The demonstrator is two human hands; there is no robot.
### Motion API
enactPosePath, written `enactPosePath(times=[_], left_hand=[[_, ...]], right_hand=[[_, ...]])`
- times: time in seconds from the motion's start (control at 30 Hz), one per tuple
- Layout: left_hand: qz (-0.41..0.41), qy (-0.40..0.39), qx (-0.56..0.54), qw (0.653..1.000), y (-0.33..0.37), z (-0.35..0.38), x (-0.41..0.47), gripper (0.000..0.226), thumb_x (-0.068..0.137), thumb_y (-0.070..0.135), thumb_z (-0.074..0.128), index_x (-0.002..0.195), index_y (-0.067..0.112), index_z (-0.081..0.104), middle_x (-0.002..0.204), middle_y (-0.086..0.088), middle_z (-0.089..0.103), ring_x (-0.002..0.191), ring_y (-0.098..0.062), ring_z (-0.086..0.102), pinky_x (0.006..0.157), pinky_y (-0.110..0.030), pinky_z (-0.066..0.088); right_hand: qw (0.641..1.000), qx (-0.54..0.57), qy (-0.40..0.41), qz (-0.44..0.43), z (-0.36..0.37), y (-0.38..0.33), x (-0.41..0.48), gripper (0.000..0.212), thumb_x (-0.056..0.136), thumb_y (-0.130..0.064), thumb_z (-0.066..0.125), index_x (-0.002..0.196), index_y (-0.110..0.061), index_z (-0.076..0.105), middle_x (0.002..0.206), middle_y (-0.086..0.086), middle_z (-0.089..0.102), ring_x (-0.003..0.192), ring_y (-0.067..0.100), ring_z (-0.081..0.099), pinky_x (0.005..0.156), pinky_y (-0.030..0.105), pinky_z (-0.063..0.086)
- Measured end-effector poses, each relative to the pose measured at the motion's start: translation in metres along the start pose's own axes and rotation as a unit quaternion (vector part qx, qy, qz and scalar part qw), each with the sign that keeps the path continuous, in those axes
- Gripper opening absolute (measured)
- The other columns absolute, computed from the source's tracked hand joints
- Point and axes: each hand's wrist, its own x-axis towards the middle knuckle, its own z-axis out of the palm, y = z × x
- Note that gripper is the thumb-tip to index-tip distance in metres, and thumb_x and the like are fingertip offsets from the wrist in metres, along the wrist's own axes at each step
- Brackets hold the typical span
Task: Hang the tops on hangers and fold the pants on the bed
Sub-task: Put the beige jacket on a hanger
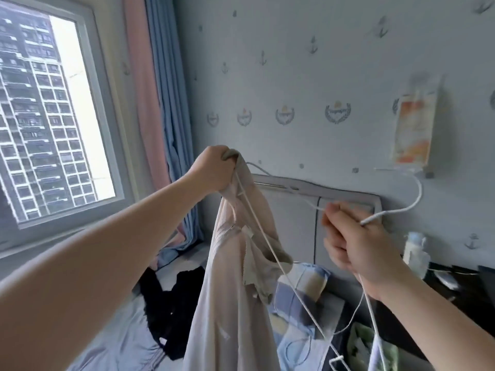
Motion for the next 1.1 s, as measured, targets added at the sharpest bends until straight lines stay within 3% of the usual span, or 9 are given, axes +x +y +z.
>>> enactPosePath(times=[0.2,0.37,0.47,0.67,0.73,0.87,0.97,1.03,1.1], left_hand=[[-0.056,-0.009,0.004,0.998,-0.100,0.036,-0.053,0.039,0.088,0.007,0.051,0.056,0.021,0.033,0.057,0.005,0.039,0.056,-0.017,0.032,0.050,-0.027,0.031],[-0.157,-0.027,0.014,0.987,-0.155,0.061,-0.106,0.035,0.089,0.012,0.055,0.057,0.024,0.045,0.058,0.007,0.050,0.053,-0.011,0.043,0.049,-0.025,0.032],[-0.186,-0.062,0.017,0.980,-0.172,0.073,-0.138,0.038,0.086,0.010,0.057,0.053,0.023,0.042,0.047,0.012,0.046,0.046,-0.008,0.039,0.042,-0.022,0.030],[-0.203,-0.105,-0.020,0.973,-0.167,0.076,-0.183,0.039,0.087,0.005,0.058,0.055,0.023,0.043,0.038,0.017,0.043,0.037,-0.001,0.038,0.037,-0.013,0.026],[-0.213,-0.107,-0.046,0.970,-0.156,0.074,-0.191,0.032,0.087,0.007,0.058,0.059,0.020,0.049,0.041,0.015,0.044,0.036,0.000,0.039,0.037,-0.012,0.027],[-0.199,-0.129,-0.110,0.965,-0.127,0.072,-0.204,0.020,0.089,0.012,0.060,0.070,0.017,0.059,0.059,0.007,0.052,0.047,-0.001,0.042,0.045,-0.017,0.035],[-0.171,-0.154,-0.169,0.958,-0.106,0.071,-0.213,0.016,0.091,0.011,0.061,0.075,0.009,0.061,0.067,0.001,0.053,0.060,-0.008,0.045,0.055,-0.025,0.038],[-0.164,-0.194,-0.199,0.946,-0.097,0.073,-0.221,0.014,0.092,0.012,0.061,0.080,0.004,0.063,0.069,-0.003,0.056,0.062,-0.012,0.049,0.057,-0.028,0.041],[-0.150,-0.237,-0.191,0.941,-0.093,0.075,-0.229,0.016,0.092,0.014,0.062,0.077,0.012,0.066,0.064,0.003,0.061,0.057,-0.008,0.053,0.052,-0.022,0.045]], right_hand=[[0.992,0.016,-0.046,0.116,0.028,0.075,-0.035,0.032,0.095,-0.036,0.054,0.065,-0.022,0.056,0.051,-0.003,0.025,0.041,0.012,0.017,0.038,0.016,0.019],[0.980,-0.008,-0.110,0.168,0.030,0.126,-0.078,0.037,0.097,-0.044,0.054,0.069,-0.019,0.052,0.051,-0.006,0.028,0.041,0.008,0.020,0.038,0.015,0.021],[0.975,-0.038,-0.129,0.177,0.034,0.150,-0.098,0.034,0.099,-0.037,0.051,0.069,-0.019,0.051,0.050,-0.008,0.030,0.041,0.006,0.024,0.039,0.016,0.023],[0.959,-0.217,-0.153,0.101,0.038,0.166,-0.112,0.032,0.104,-0.028,0.048,0.074,-0.017,0.051,0.051,-0.009,0.039,0.049,0.003,0.034,0.048,0.024,0.031],[0.952,-0.243,-0.159,0.096,0.040,0.168,-0.113,0.033,0.104,-0.027,0.048,0.073,-0.016,0.051,0.054,-0.004,0.041,0.050,0.009,0.036,0.049,0.034,0.033],[0.948,-0.267,-0.153,0.080,0.053,0.177,-0.116,0.029,0.103,-0.038,0.046,0.076,-0.031,0.052,0.060,0.003,0.048,0.052,0.018,0.041,0.051,0.034,0.033],[0.942,-0.271,-0.129,0.151,0.067,0.195,-0.122,0.033,0.099,-0.053,0.044,0.080,-0.030,0.058,0.065,0.007,0.058,0.059,0.020,0.055,0.058,0.033,0.044],[0.929,-0.289,-0.142,0.182,0.075,0.208,-0.126,0.024,0.103,-0.038,0.047,0.090,-0.024,0.062,0.081,0.007,0.065,0.079,0.022,0.063,0.075,0.035,0.050],[0.954,-0.232,-0.112,0.156,0.079,0.211,-0.129,0.022,0.103,-0.022,0.050,0.084,-0.022,0.061,0.085,0.004,0.063,0.083,0.021,0.060,0.079,0.035,0.049]])
